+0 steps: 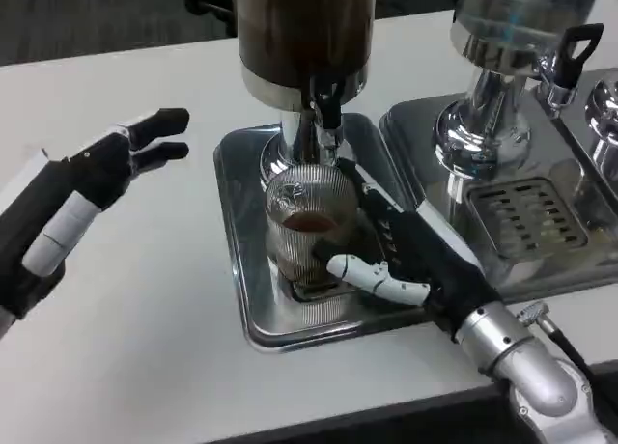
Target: Grasp the cup under the faucet to collect the drink, then remove the cup.
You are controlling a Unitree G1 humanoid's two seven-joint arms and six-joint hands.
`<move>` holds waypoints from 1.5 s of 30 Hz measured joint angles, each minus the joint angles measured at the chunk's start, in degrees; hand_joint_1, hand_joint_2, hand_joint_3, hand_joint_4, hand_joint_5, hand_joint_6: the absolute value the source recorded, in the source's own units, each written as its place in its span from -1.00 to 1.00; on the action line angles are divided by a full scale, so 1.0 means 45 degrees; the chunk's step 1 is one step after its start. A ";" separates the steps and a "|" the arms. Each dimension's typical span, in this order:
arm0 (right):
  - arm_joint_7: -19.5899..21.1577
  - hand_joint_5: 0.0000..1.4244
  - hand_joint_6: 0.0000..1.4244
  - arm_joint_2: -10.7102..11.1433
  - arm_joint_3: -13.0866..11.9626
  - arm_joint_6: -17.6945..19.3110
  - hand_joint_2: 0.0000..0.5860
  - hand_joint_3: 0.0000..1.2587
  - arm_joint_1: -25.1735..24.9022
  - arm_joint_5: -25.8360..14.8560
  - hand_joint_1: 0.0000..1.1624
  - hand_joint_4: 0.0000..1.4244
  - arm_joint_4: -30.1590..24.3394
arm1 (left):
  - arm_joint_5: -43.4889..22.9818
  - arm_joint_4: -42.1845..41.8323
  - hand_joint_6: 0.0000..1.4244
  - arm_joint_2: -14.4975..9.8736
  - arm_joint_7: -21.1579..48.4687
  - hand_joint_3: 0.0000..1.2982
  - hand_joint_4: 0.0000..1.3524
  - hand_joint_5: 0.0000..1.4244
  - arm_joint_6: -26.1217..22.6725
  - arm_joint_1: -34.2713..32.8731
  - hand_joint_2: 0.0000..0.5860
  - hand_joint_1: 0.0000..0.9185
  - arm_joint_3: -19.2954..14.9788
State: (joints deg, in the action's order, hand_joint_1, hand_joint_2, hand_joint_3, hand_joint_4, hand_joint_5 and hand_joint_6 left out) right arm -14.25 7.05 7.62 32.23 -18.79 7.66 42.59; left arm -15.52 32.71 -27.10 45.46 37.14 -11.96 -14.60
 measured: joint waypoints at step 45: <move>0.4888 -0.78 -0.63 -0.1409 0.1063 0.1339 -0.28 -1.00 -0.1575 0.2315 0.10 -0.95 0.3389 | 0.0129 0.0001 -0.79 -0.0753 -0.0068 -0.55 -0.68 -0.65 -0.0317 0.0413 -0.64 -1.00 -0.0013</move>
State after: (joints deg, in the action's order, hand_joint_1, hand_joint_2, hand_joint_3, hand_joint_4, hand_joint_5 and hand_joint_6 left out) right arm 7.75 0.71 12.40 38.26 -25.88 18.08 57.84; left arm -14.94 32.72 -30.49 45.16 35.71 -10.11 -14.66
